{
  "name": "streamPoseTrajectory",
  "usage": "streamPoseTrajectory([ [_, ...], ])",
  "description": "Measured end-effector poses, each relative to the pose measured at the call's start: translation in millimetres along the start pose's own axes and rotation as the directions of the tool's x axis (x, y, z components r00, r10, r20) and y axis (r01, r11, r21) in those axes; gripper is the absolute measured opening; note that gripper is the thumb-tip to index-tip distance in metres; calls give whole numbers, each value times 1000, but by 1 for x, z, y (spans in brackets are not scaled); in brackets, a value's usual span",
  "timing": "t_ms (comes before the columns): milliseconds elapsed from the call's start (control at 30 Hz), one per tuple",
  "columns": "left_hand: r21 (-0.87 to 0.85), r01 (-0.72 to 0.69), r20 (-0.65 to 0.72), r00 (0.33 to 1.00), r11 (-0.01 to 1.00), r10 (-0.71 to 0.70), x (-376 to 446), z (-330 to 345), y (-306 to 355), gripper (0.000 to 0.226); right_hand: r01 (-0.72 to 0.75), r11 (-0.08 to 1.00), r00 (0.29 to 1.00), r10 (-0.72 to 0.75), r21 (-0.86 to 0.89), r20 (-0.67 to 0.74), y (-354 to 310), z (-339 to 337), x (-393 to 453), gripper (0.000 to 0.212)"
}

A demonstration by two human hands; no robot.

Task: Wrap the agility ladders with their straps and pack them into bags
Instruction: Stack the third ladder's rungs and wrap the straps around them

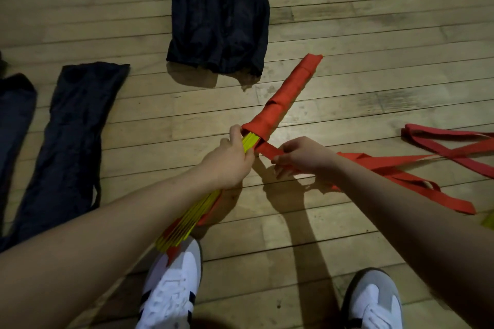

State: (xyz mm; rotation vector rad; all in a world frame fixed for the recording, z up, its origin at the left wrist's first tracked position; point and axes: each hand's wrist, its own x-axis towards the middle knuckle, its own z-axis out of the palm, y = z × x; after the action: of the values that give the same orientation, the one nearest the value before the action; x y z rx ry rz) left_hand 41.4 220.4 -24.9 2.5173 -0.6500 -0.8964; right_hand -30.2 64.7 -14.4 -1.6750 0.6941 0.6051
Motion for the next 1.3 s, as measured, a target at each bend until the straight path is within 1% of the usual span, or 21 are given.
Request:
streamPoseTrajectory([
  [67, 26, 7, -13, 1000, 1000, -7, 2, 0, -2, 60, -43, 999, 997, 45, -25, 67, 0, -8, -3, 13],
  [100, 20, 20, -13, 1000, 1000, -20, 3, 0, -2, 64, -49, 993, 992, 61, -105, 110, -1, -10, -5, 14],
  [167, 5, 33, -11, 999, 999, -32, 4, 1, -4, 68, -27, 936, 977, 100, -350, 191, -2, -15, -8, 13],
  [200, 1, 35, -17, 999, 999, -35, 5, 1, -5, 68, -14, 902, 971, 115, -431, 210, -2, -17, -10, 14],
  [233, -5, 45, -22, 999, 999, -45, 6, -1, -6, 68, -9, 893, 970, 118, -449, 215, -1, -18, -11, 16],
  [267, -13, 62, -20, 998, 998, -62, 7, -3, -8, 68, -14, 913, 972, 108, -408, 208, 2, -19, -12, 19],
  [333, -14, 103, 17, 995, 995, -103, 11, -6, -10, 62, -29, 965, 981, 78, -261, 178, 6, -17, -16, 23],
  [400, 40, 114, 57, 992, 993, -116, 14, -6, -9, 49, -19, 987, 988, 42, -157, 146, 10, -12, -17, 24],
  [433, 75, 110, 55, 992, 991, -114, 13, -5, -6, 49, -3, 991, 991, 20, -131, 132, 10, -9, -18, 24],
  [533, 195, 103, -17, 995, 975, -102, 9, -2, 1, 68, 21, 999, 995, -18, -26, 102, 9, 2, -19, 22],
  [600, 227, 96, -39, 995, 969, -89, 8, -3, 4, 72, 13, 997, 995, -21, 78, 97, 7, 10, -21, 21],
  [700, 197, 62, 36, 997, 979, -70, 9, -4, 3, 63, 4, 981, 997, -19, 196, 71, 9, 15, -19, 20],
  [800, 173, 46, 128, 989, 984, -69, 6, -7, 3, 53, -6, 961, 998, -11, 276, 57, 13, 15, -18, 20],
  [867, 198, 4, 140, 990, 980, -32, 5, -8, 1, 54, -17, 946, 997, -7, 322, 71, 16, 15, -18, 21],
  [933, 188, -29, 130, 992, 982, 5, 4, -6, -2, 56, -44, 937, 996, 12, 346, 94, 18, 15, -18, 23],
  [1000, 94, -9, 139, 990, 996, -4, 2, -3, -4, 51, -76, 934, 992, 35, 349, 124, 18, 15, -19, 24],
  [1067, 53, 25, 144, 989, 998, -33, 1, 0, -3, 47, -96, 929, 989, 47, 357, 143, 16, 15, -19, 26],
  [1200, 65, 21, 117, 993, 998, -28, 2, 6, 4, 50, -76, 946, 990, 33, 314, 139, 15, 17, -18, 26],
  [1300, 107, 43, 58, 997, 993, -49, 5, 12, 6, 54, -40, 969, 991, 8, 245, 132, 12, 15, -17, 22],
])
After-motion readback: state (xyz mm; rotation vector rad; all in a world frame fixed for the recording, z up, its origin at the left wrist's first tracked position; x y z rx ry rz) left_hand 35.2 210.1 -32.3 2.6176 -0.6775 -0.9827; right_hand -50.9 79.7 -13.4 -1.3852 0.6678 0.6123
